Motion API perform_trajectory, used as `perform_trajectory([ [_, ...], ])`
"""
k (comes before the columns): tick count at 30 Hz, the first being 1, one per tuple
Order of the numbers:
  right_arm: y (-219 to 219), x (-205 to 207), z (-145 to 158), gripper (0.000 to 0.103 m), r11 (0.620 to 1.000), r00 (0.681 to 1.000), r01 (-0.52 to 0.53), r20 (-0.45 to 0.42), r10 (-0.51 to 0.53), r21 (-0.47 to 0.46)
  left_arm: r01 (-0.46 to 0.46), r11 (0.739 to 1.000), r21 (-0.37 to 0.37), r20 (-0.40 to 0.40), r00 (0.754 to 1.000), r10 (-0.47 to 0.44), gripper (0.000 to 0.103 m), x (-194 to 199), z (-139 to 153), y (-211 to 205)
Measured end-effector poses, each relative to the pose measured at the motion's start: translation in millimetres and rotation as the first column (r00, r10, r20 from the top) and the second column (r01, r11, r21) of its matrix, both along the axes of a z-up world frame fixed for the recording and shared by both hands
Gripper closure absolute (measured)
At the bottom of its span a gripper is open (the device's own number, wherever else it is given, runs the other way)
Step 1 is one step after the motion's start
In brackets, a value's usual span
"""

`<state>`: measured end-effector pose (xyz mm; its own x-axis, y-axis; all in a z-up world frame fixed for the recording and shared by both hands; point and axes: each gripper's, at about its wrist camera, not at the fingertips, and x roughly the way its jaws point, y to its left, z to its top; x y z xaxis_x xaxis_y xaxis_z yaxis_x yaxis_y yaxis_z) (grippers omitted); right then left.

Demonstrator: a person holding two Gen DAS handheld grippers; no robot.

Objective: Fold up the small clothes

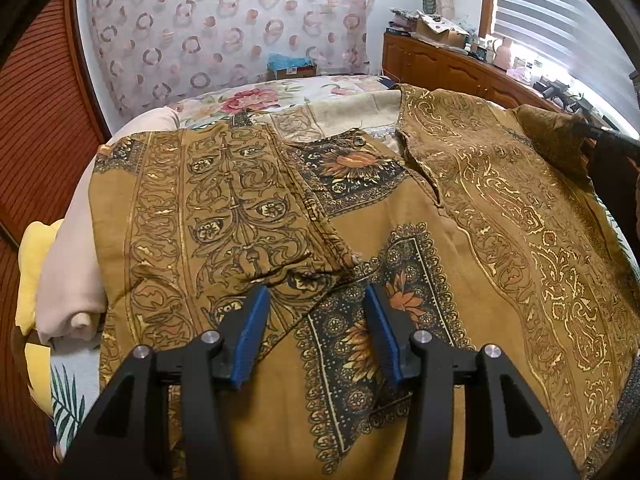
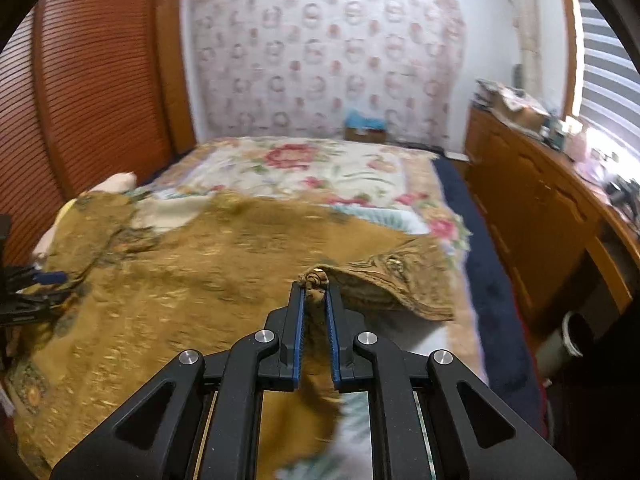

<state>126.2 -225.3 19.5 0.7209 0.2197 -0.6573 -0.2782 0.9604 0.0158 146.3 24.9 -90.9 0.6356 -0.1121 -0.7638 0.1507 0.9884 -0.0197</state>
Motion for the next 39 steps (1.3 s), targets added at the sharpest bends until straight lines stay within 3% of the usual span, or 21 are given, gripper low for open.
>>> perform_trajectory([
  [6,47.9,-1.7,-30.7,0.095,0.995,0.992,-0.097,-0.087,0.096,-0.012,0.0,1.0,-0.006,0.0,1.0,0.0,0.053,-0.4,-0.4,-0.1],
  [11,54.9,-10.1,-48.5,0.093,0.996,0.987,-0.089,-0.135,0.09,0.011,0.0,1.0,-0.007,0.0,1.0,0.0,0.053,-0.6,-0.5,-0.3],
  [15,50.2,-19.6,-45.0,0.087,0.996,0.987,-0.087,-0.134,0.091,0.035,0.0,1.0,-0.006,0.0,1.0,0.0,0.053,-0.6,-0.5,-0.2],
  [17,47.4,-24.5,-39.0,0.079,0.994,0.987,-0.098,-0.124,0.102,0.043,0.0,1.0,-0.007,0.0,1.0,0.0,0.053,-0.7,-0.5,-0.3],
  [19,44.6,-28.3,-32.2,0.055,0.995,0.99,-0.094,-0.104,0.097,0.039,0.0,1.0,-0.009,-0.001,1.0,0.0,0.053,-0.6,-0.4,-0.2],
  [21,37.0,-29.5,-24.3,0.054,0.996,0.993,-0.081,-0.078,0.084,0.042,-0.001,1.0,-0.014,0.002,1.0,0.001,0.053,-1.9,0.1,0.1],
  [29,-11.3,7.5,-29.0,0.054,0.996,0.992,0.086,-0.096,-0.085,0.012,0.008,0.994,-0.108,0.128,0.992,0.006,0.053,-26.9,36.5,10.6],
  [34,-41.9,40.8,-45.6,0.054,0.982,0.971,0.18,-0.168,-0.168,0.058,0.009,0.998,-0.06,0.245,0.97,0.006,0.053,-48.0,73.7,3.3],
  [39,-52.0,61.8,-56.5,0.054,0.974,0.958,0.219,-0.201,-0.204,0.056,0.027,0.997,-0.068,0.297,0.955,-0.005,0.053,-57.0,98.7,-0.2],
])
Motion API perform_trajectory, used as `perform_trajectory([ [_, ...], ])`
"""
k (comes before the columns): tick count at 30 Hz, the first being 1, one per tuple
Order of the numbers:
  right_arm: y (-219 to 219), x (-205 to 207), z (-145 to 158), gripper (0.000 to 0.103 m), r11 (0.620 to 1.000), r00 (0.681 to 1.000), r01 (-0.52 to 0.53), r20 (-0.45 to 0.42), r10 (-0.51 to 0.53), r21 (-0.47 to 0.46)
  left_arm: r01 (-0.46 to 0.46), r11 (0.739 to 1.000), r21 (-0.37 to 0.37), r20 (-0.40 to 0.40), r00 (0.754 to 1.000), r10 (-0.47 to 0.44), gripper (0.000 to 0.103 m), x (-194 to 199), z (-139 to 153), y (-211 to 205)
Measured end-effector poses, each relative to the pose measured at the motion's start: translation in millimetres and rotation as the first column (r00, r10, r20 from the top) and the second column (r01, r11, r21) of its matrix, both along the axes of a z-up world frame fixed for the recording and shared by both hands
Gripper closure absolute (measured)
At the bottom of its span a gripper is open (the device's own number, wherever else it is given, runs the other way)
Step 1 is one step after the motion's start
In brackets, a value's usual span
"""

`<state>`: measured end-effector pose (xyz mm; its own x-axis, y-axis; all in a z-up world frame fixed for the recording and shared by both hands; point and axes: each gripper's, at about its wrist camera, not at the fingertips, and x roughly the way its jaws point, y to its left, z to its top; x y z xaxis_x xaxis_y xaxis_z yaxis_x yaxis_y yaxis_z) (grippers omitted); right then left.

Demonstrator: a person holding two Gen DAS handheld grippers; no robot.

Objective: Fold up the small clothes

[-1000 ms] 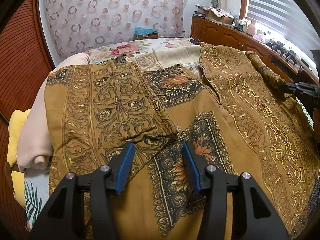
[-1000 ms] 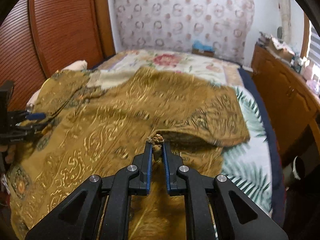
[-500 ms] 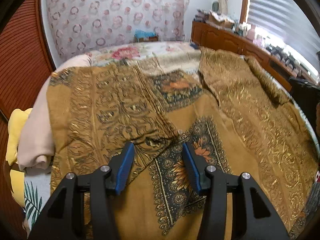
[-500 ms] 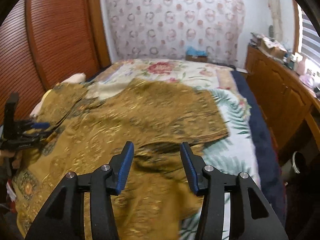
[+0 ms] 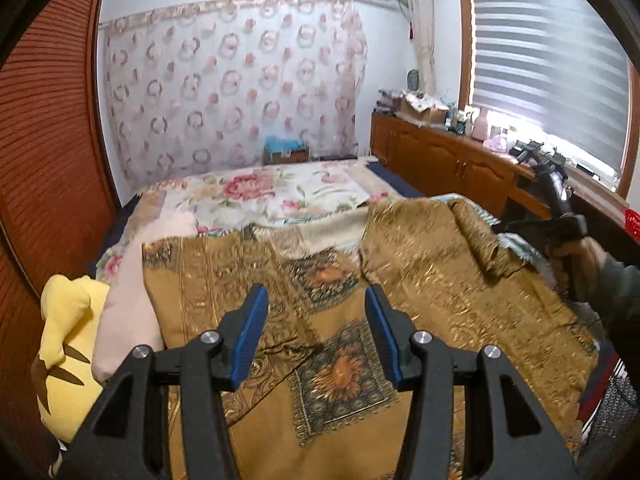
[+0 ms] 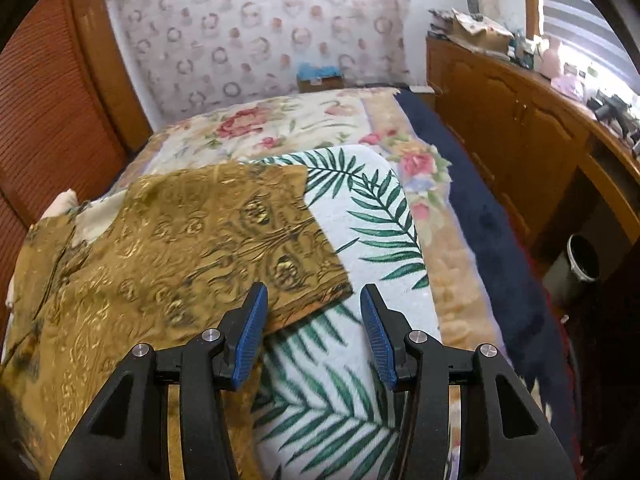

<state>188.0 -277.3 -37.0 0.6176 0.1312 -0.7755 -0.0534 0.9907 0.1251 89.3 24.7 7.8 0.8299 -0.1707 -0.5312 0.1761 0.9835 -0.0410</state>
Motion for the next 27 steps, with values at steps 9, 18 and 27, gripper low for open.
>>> perform_trajectory([
  [9,10.5,14.7,-10.6,0.07,0.999,1.0,-0.01,-0.021,0.009,-0.035,0.009,1.0,0.005,0.008,1.0,-0.009,0.053,-8.3,5.4,-3.8],
  [18,35.4,12.0,8.6,0.096,0.995,0.994,-0.104,0.038,0.104,-0.002,0.011,1.0,-0.024,-0.009,1.0,-0.011,0.053,-8.9,-2.2,5.0],
  [27,105.6,17.7,47.1,0.097,0.962,0.955,-0.266,0.123,0.271,-0.052,-0.023,1.0,-0.001,-0.026,0.999,0.023,0.053,4.5,-8.4,18.3],
])
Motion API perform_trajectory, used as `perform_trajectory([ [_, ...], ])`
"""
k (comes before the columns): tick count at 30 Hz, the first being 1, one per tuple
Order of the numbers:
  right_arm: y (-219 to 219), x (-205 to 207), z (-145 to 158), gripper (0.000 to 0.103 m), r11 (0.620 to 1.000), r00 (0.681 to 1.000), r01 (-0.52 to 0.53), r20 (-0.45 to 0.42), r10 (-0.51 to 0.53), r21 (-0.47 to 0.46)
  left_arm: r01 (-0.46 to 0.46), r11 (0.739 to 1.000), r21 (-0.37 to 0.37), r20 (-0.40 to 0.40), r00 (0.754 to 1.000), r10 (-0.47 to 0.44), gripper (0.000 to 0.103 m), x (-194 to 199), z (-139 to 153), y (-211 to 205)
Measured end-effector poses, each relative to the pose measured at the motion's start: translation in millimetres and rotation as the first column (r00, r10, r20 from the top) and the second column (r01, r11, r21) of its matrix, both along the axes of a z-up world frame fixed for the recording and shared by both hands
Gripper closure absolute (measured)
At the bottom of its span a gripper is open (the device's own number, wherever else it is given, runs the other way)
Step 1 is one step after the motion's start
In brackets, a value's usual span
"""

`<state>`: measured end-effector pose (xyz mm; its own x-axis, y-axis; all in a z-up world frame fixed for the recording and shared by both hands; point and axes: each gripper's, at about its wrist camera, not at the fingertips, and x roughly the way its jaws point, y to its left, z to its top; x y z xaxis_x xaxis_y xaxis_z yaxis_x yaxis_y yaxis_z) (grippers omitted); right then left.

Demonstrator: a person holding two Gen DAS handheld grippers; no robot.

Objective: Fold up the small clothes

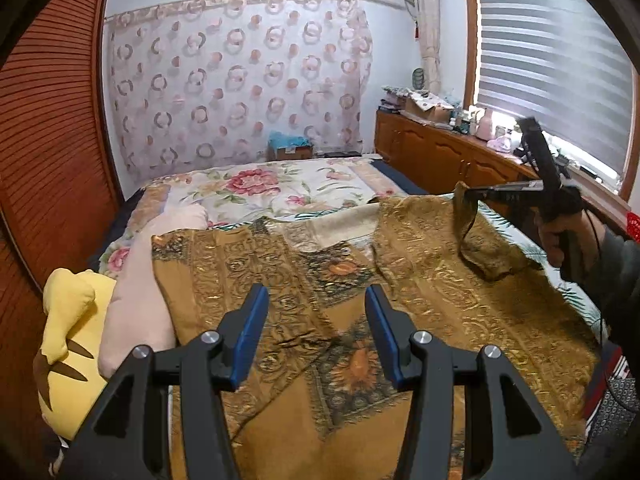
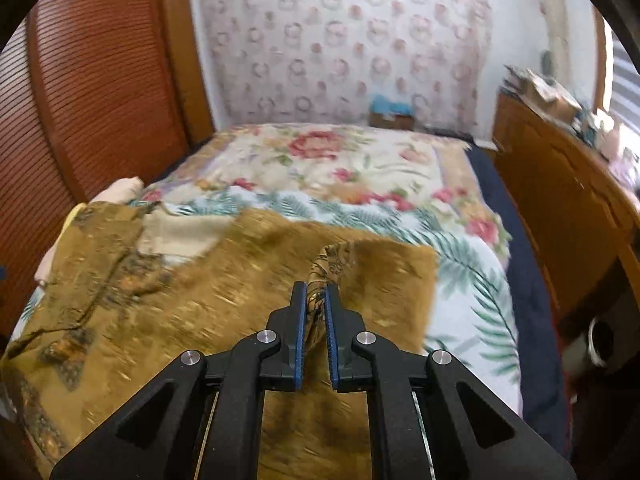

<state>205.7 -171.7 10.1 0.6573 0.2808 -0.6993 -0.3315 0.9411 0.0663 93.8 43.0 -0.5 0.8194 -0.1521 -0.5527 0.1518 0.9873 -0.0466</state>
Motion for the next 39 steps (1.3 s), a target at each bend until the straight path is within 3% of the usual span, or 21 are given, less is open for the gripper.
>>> perform_trajectory([
  [3,25.8,8.9,1.8,0.095,0.999,0.999,-0.032,0.006,0.032,-0.036,-0.017,1.0,0.009,-0.016,1.0,0.017,0.053,10.9,-5.5,8.2],
  [5,34.3,12.7,2.8,0.082,0.998,0.999,-0.045,0.011,0.046,-0.041,-0.03,0.999,0.014,-0.029,0.999,0.031,0.053,19.0,-10.7,15.2],
  [7,35.1,16.0,4.3,0.058,0.998,0.998,-0.059,0.016,0.06,-0.027,-0.047,0.999,0.015,-0.039,0.998,0.047,0.053,26.1,-14.9,22.5],
  [8,32.9,17.3,4.6,0.056,0.998,0.998,-0.054,0.023,0.055,-0.03,-0.052,0.999,0.013,-0.046,0.998,0.052,0.053,28.8,-17.7,25.2],
  [13,11.6,22.3,-6.9,0.054,0.995,1.0,-0.009,0.02,0.011,-0.096,-0.066,0.998,0.023,-0.078,0.995,0.068,0.053,47.6,-25.8,42.1],
  [17,-14.2,32.1,-35.5,0.054,0.984,0.999,0.031,-0.036,-0.038,-0.176,-0.092,0.994,0.051,-0.083,0.992,0.096,0.053,59.4,-28.4,56.4],
  [24,-45.1,38.2,-69.1,0.054,0.981,0.989,0.086,-0.102,-0.105,-0.171,-0.142,0.988,0.055,-0.114,0.983,0.147,0.053,78.0,-37.4,92.9],
  [29,-52.0,38.8,-71.5,0.049,0.986,0.987,0.101,-0.107,-0.116,-0.135,-0.168,0.986,0.008,-0.152,0.974,0.167,0.053,97.6,-47.2,116.5],
  [39,-56.2,44.8,-72.3,0.041,0.985,0.983,0.121,-0.125,-0.136,-0.122,-0.184,0.983,-0.005,-0.209,0.961,0.179,0.053,143.2,-60.7,130.2],
])
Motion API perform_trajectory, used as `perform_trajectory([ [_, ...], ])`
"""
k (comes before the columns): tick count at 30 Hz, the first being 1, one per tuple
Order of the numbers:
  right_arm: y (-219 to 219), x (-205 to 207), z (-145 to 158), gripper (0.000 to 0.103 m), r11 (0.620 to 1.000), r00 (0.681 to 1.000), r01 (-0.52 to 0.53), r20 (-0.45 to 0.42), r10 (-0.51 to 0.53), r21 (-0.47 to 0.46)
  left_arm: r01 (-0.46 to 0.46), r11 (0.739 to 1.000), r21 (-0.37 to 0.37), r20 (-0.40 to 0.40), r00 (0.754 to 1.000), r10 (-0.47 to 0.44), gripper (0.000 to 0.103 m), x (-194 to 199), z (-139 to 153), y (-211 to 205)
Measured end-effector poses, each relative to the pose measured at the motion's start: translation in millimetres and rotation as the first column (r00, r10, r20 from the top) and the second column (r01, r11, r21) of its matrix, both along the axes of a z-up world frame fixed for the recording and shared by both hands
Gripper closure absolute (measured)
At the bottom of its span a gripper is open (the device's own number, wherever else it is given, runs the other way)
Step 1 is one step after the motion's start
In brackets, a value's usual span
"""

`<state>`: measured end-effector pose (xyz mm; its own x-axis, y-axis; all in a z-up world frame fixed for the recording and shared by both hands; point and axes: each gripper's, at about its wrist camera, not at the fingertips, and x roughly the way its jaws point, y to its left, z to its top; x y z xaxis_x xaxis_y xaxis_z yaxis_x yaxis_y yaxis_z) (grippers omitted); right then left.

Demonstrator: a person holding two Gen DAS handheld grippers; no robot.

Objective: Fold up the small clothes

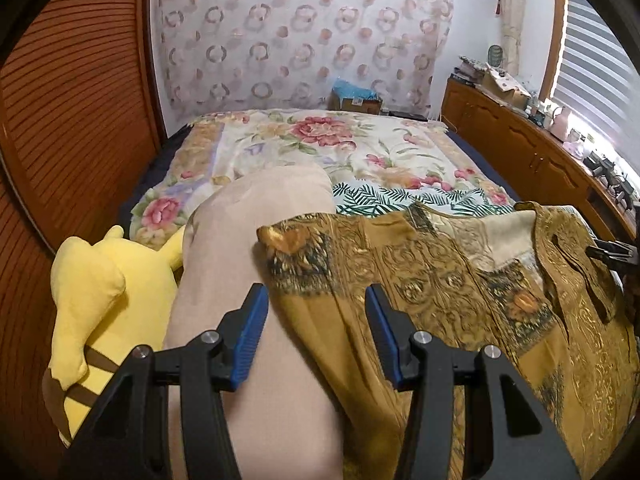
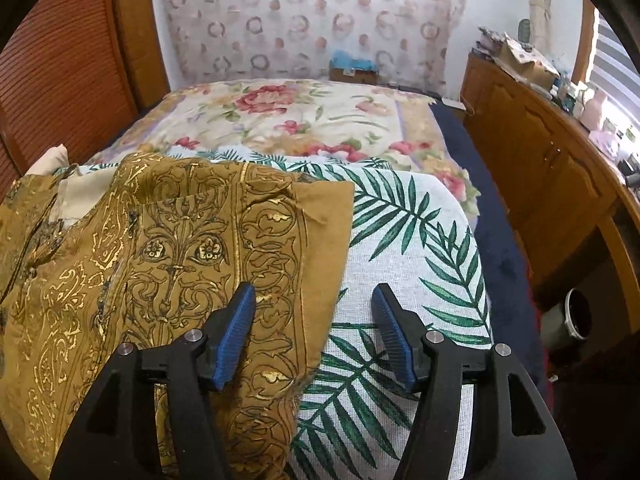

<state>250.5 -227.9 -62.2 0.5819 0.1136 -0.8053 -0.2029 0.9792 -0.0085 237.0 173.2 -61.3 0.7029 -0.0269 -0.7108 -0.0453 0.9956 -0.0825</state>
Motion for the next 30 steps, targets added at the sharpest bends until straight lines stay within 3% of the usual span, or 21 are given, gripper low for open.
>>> perform_trajectory([
  [19,-0.5,1.1,-0.3,0.035,1.0,1.0,0.008,-0.003,-0.008,0.0,-0.02,1.0,-0.012,-0.047,0.999,0.019,0.054,30.2,-9.7,11.7],
  [24,-0.3,1.2,-0.3,0.035,1.0,1.0,0.008,-0.003,-0.008,0.0,0.02,0.999,-0.027,-0.016,1.0,-0.021,0.071,28.6,-7.4,9.9],
  [27,-0.2,1.1,-0.3,0.035,1.0,1.0,0.008,-0.003,-0.008,-0.001,0.035,0.999,-0.037,-0.014,0.999,-0.035,0.085,29.3,-6.6,10.2],
  [28,-0.2,1.1,-0.2,0.035,1.0,1.0,0.008,-0.003,-0.008,-0.001,0.038,0.999,-0.038,-0.013,0.999,-0.038,0.095,29.6,-6.7,10.0],
  [30,-0.2,1.1,-0.2,0.035,1.0,1.0,0.008,-0.003,-0.008,-0.001,0.045,0.998,-0.042,0.001,0.999,-0.045,0.098,27.9,-4.5,8.6],
])
